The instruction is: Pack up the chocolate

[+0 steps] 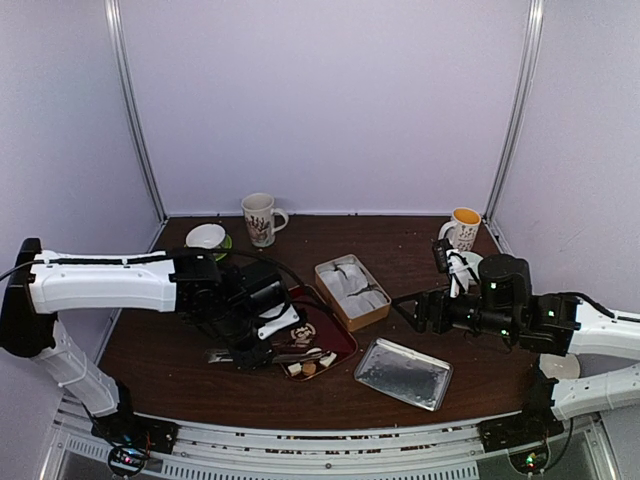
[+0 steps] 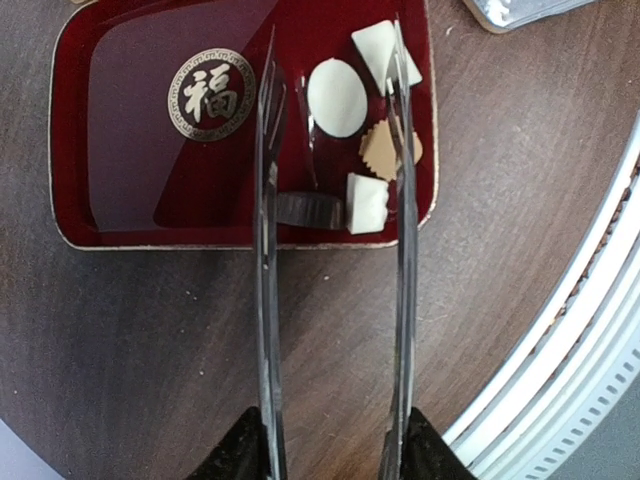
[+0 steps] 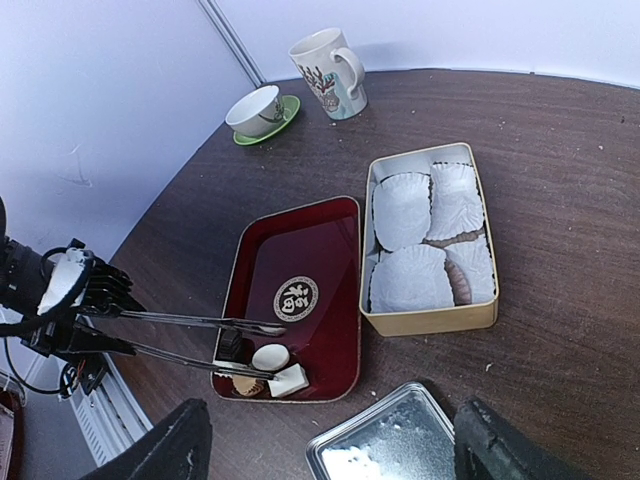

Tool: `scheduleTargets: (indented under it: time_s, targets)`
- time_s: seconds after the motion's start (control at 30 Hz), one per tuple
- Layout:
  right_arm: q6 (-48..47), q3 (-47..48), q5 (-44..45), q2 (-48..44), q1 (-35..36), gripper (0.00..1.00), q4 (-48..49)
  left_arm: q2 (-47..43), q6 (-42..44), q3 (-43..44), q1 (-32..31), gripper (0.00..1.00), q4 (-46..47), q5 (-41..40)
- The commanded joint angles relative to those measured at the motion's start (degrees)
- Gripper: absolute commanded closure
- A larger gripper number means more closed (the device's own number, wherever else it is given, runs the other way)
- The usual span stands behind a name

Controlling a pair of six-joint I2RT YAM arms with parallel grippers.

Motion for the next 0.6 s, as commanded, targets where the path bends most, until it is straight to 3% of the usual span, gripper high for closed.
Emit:
scheduleTargets:
  time_s: [0.0, 0.4, 0.57]
  targets:
    - [-0.34, -0.7, 1.63, -1.1, 0.12, 0.16, 0.23, 0.79, -1.21, 1.14, 0.09, 0.55, -1.61, -3.62]
    - [-0.66, -0.36, 1.6, -0.38, 0.05, 0.16, 0.35, 2.02, -2.05, 0.95, 1.54, 0.57, -4.12, -3.67]
    - [-0.66, -0.34, 1.64, -0.3, 0.06, 0.16, 0.55, 3.52, -1.78, 3.16, 2.12, 0.6, -7.15, -0.21]
